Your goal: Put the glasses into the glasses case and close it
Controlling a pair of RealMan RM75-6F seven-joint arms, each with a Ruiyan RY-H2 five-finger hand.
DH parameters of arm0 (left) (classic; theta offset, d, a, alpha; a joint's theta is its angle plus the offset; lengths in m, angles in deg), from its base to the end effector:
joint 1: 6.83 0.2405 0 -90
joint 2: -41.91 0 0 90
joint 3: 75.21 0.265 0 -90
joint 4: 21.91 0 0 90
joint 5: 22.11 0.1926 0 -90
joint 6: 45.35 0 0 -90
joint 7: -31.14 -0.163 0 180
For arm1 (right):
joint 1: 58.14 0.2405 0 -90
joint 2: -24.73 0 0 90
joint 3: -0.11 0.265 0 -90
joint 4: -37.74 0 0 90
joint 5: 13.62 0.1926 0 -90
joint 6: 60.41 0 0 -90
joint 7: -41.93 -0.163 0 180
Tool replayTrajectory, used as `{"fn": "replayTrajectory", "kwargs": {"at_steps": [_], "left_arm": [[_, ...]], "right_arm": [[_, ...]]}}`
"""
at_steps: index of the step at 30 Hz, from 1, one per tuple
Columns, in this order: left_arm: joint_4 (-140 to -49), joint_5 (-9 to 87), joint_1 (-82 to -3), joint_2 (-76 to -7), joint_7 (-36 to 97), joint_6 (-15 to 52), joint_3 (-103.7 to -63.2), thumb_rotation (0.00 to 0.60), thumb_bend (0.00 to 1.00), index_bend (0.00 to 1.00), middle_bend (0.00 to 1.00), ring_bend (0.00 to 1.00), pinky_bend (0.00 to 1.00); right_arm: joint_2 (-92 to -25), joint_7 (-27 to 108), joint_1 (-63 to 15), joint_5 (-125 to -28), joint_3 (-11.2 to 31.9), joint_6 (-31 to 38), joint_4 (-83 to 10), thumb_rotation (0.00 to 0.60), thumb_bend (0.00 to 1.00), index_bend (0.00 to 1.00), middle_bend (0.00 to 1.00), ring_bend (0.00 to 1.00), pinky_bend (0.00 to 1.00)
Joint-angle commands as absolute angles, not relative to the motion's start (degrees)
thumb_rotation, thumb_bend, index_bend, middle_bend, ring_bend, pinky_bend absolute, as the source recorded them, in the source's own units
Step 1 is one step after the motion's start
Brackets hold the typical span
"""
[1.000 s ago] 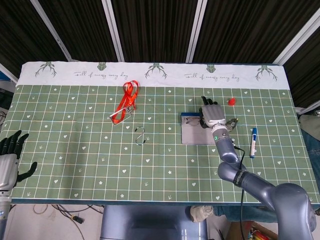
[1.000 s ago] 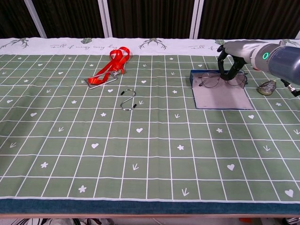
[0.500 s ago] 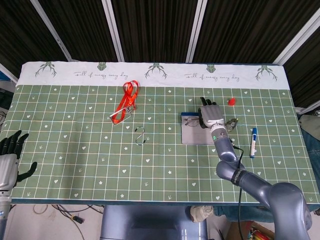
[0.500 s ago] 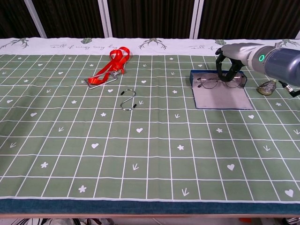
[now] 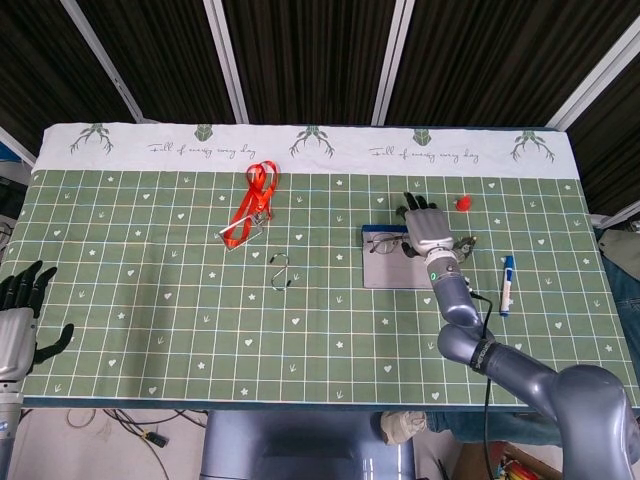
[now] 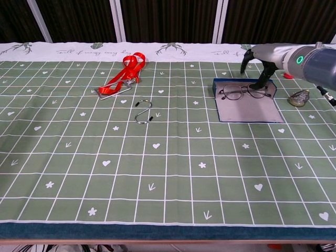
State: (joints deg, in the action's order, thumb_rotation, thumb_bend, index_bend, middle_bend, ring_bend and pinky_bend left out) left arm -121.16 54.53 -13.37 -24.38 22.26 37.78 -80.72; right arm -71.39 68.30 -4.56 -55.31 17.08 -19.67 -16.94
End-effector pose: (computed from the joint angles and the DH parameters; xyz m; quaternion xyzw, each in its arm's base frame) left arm -0.3030 0.2133 0.1658 -0.5568 -0.4200 -0.3710 0.6131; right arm -0.1868 -0.4714 0.0048 0.6857 -0.4139 0.2724 0.5332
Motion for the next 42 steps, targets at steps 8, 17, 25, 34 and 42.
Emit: {"fn": "replayTrajectory", "kwargs": {"at_steps": [8,17,25,34,42], "left_arm": [[-121.2,54.6,-13.3,-24.5,22.0,38.1,-80.7,0.6,0.31,0.07,0.0,0.0,0.0],[-121.3,54.6,-13.3,-24.6,21.9,38.0,-80.7,0.6,0.31,0.07,0.0,0.0,0.0],[-121.4,54.7,-13.2,-24.9,21.5,38.4,-80.7,0.6,0.31,0.07,0.0,0.0,0.0],[-121.4,54.6,-13.2,-25.0,21.3,38.4,-80.8,0.6,0.31,0.07,0.0,0.0,0.0],[-121.4,54.4,-13.3,-24.8,21.4,38.1,-80.8,0.6,0.31,0.07,0.0,0.0,0.0]], "right_arm": [[-66.5,67.9,-7.1,-56.0,17.4,-14.1,-27.3,0.6,0.33,0.14,0.0,0.07,0.19],[-59.1,68.6,-14.7,-60.2,13.4,-2.6,-45.5,0.6,0.32,0.13,0.19,0.24,0.21],[-58.7,69.4,-17.1,-61.3,10.4,-0.7,-49.0,0.6,0.52,0.13,0.46,0.51,0.45],[-61.7,72.6,-15.3,-57.7,10.4,-3.0,-45.5,0.6,0.69,0.13,0.64,0.66,0.57],[-64.5,75.6,-12.7,-53.5,11.2,-5.8,-41.5,0.6,0.75,0.13,0.65,0.67,0.57]]}}
